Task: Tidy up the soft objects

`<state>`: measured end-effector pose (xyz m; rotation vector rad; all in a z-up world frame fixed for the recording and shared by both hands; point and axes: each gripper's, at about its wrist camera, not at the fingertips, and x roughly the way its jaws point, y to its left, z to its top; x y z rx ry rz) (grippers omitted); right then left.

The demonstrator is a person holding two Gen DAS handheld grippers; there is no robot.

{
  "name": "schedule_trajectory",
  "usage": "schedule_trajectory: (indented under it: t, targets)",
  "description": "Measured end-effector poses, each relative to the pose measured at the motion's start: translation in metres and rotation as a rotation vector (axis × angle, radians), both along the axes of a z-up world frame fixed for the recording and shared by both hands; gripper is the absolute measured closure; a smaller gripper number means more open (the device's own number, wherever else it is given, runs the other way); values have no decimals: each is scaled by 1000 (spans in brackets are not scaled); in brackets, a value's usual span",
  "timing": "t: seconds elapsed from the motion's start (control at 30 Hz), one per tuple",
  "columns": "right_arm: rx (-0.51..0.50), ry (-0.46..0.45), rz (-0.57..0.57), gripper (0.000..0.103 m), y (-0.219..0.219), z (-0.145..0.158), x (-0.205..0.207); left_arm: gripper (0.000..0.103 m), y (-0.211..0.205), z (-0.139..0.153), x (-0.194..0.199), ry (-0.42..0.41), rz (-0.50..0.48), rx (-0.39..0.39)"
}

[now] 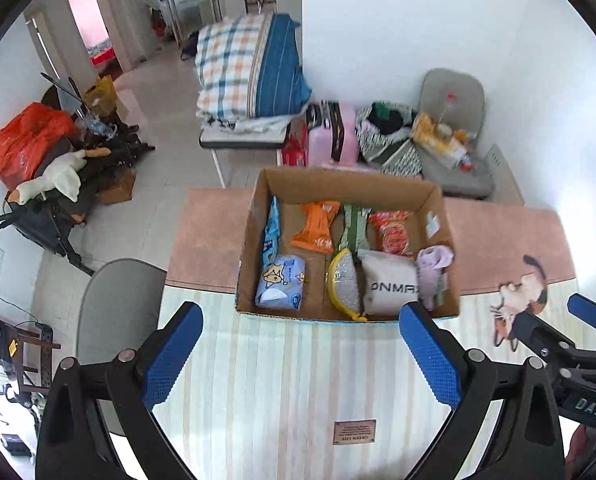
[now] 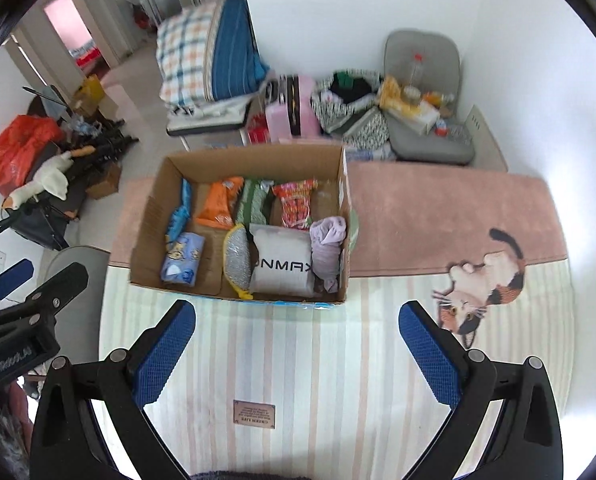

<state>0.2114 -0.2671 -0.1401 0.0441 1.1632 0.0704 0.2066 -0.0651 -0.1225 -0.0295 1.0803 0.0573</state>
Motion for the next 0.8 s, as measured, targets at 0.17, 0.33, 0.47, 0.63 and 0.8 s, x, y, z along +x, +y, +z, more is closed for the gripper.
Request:
schedule_trajectory:
  t: [0.17,0.33,0.47,0.63,0.8]
  targets:
    - [10,-96,9,0,-6,52,-44,2,4,38,-38,-49,13,-48]
    - [4,-158,22,0,-8,87,-81,2,4,65,-66,-87,16,-47]
    - [-8,-201,41,0,-7,111,-107,2,1,82,-86,-111,6,-42]
    - [-15,-230,58,0,-5,130,-129,2,-6,95,-103,-143,-6,-16]
    - [-21,-234,64,0,-4,137,-140,2,-8,108,-113,-174,-11,-7]
